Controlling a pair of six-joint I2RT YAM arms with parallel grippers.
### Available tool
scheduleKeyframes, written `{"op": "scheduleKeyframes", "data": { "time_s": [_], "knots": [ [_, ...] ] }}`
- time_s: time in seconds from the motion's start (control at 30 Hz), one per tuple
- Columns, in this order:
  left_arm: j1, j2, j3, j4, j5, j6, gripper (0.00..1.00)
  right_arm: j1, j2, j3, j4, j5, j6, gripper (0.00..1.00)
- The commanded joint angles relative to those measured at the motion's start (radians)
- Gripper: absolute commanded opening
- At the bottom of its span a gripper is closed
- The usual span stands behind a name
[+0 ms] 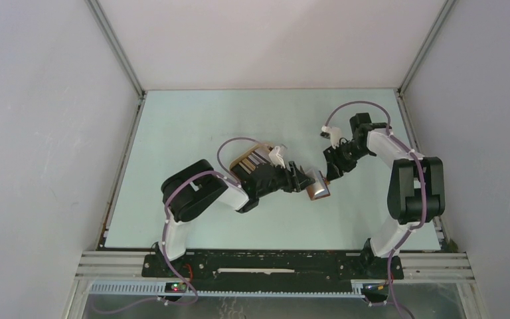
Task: Put the credit cards into the card holder
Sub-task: Close the card holder at the center of the board.
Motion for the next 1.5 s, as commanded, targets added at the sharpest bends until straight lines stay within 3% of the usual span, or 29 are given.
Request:
{"op": "scheduleKeyframes", "data": {
  "time_s": [0.0, 0.2, 0.3, 0.53, 0.93, 1.13, 1.33, 1.47],
  "knots": [
    [0.011, 0.015, 0.041, -0.052, 0.028, 0.086, 0.61, -0.001, -0.121, -0.042, 0.097, -0.021, -0.23, 0.57],
    [0.012, 0.011, 0.035, -0.04, 0.059, 0.121, 0.61, 0.011, -0.23, -0.153, 0.01, -0.174, -0.926, 0.66],
    [0.013, 0.009, 0.014, -0.011, 0.057, 0.122, 0.61, 0.034, -0.194, -0.144, 0.028, -0.144, -1.008, 0.68],
    [0.02, 0.017, -0.016, 0.038, 0.063, 0.111, 0.61, 0.088, -0.076, -0.12, 0.094, -0.044, -1.003, 0.67],
    [0.021, 0.034, -0.013, 0.047, 0.072, 0.105, 0.58, 0.142, -0.013, -0.121, 0.155, 0.022, -0.982, 0.61],
    [0.022, 0.042, -0.012, 0.047, 0.072, 0.1, 0.56, 0.149, 0.011, -0.118, 0.155, 0.037, -0.976, 0.51],
    [0.026, 0.043, -0.019, 0.049, 0.065, 0.096, 0.53, 0.147, 0.03, -0.093, 0.122, 0.034, -0.961, 0.29],
    [0.027, 0.042, -0.022, 0.05, 0.063, 0.096, 0.51, 0.13, 0.009, -0.093, 0.12, 0.009, -0.946, 0.24]
  ]
}}
